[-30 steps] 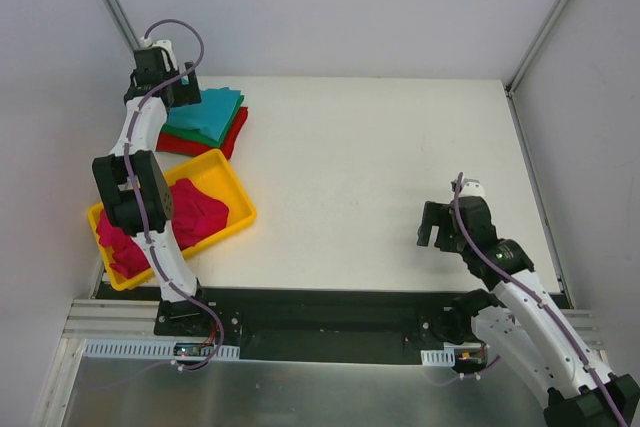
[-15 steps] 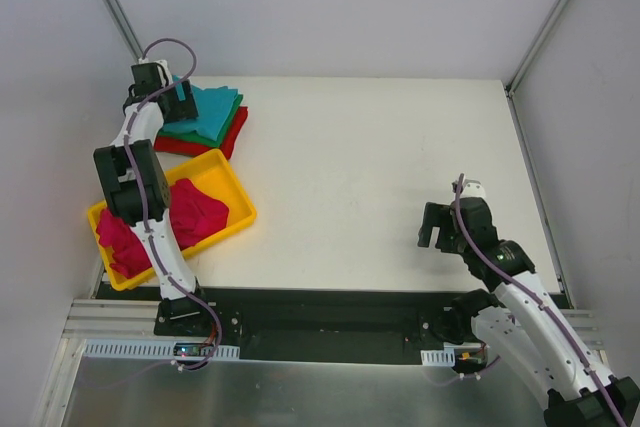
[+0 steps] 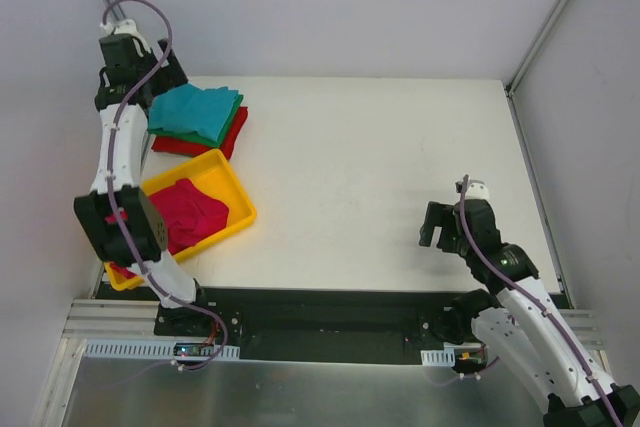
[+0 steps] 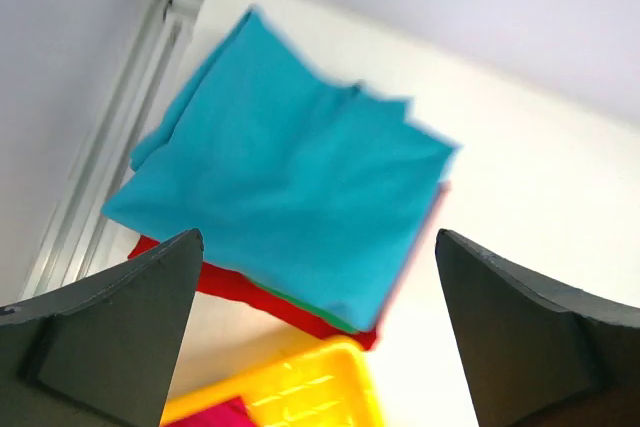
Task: Fold and stack the t-shirts
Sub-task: Put the neatly folded tshirt into the corner of the board with the left arm
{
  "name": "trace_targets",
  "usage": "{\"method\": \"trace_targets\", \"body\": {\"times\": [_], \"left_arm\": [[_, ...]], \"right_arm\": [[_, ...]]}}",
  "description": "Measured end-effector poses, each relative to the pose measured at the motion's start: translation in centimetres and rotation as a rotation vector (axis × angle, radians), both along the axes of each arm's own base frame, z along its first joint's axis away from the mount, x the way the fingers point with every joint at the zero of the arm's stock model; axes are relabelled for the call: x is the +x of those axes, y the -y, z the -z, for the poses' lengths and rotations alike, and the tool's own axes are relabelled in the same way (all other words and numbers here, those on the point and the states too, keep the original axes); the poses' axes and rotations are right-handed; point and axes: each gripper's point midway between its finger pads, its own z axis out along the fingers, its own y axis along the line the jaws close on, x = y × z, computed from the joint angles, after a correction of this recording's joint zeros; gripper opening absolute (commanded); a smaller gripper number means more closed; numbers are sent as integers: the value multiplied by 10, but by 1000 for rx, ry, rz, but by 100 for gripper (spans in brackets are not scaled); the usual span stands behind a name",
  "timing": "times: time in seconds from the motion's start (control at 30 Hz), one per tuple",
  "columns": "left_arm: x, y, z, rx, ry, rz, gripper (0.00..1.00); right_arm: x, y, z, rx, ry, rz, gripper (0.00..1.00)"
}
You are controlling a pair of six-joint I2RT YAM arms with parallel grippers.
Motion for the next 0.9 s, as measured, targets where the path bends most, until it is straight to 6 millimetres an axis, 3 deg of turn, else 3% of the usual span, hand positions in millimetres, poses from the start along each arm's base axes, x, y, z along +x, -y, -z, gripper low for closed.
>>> {"method": "trace_targets", "body": {"times": [0.07, 0.13, 0.2, 0.23, 0.3, 0.4, 0.57, 0.63, 0.7, 0.9], "left_arm": [[-18, 18, -62, 7, 119, -11, 99], [-51, 46, -127, 4, 261, -17, 99], [-89, 81, -161, -24, 371, 2, 99], [-118, 107, -164, -58, 398, 33, 99], [-160, 142, -146, -124, 396, 97, 99], [-213, 173, -75, -199, 296, 160, 99], [-275, 180, 68, -215, 18, 166, 99], [-293, 174, 99, -219, -40, 142, 99], [-300, 171, 107, -227, -46, 125, 99], [-295, 170, 103, -231, -26, 105, 99]], "right_arm": [[0, 1, -3, 5, 16, 6, 96], [1, 3, -6, 8, 35, 20, 96], [3, 5, -11, 14, 62, 42, 96], [3, 7, -13, 18, 76, 52, 96], [4, 9, -19, 26, 106, 69, 96], [6, 12, -27, 33, 152, 89, 96], [9, 18, -30, 36, 211, 118, 96], [8, 22, -27, 27, 219, 130, 96], [7, 25, -27, 22, 236, 143, 96], [7, 31, -33, 17, 277, 161, 96]]}}
